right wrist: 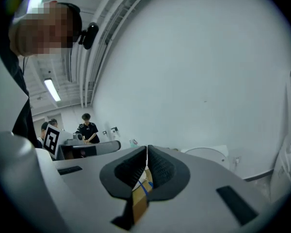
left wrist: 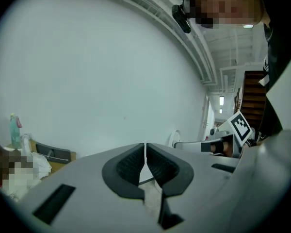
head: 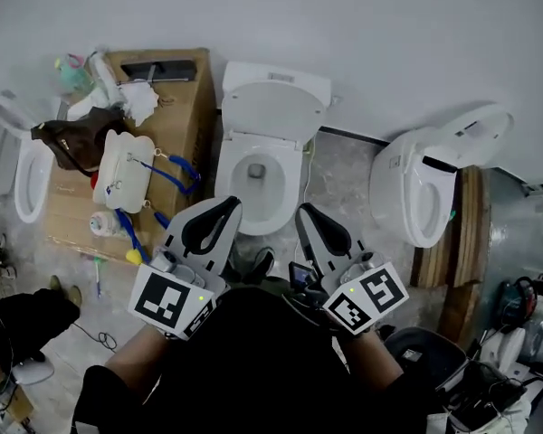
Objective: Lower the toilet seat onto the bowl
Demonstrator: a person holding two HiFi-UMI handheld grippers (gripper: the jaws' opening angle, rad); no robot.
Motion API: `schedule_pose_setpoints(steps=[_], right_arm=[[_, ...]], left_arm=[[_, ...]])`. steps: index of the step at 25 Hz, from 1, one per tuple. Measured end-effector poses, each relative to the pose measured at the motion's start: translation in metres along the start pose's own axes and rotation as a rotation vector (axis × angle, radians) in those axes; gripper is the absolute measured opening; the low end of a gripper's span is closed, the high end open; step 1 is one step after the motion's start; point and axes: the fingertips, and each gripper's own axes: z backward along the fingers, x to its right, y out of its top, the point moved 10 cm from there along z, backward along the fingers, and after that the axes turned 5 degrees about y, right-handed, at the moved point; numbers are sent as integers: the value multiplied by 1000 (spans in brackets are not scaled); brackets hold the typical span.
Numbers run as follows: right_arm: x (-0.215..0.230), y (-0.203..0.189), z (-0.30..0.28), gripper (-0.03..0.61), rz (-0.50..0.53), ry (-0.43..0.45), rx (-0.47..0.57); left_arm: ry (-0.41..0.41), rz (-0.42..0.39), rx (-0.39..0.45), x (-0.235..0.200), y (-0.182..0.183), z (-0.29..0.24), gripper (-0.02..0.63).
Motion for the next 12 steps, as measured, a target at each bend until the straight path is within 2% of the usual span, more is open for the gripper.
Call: schedule_pose_setpoints(steps=[3,12], right_arm=[[-14,8,1,32,58,-18,16],[-30,13,3,32,101,-76,70]], left_arm=[[-24,4,31,7,11,-1,28],[-54,30,39,2,14,5,28]])
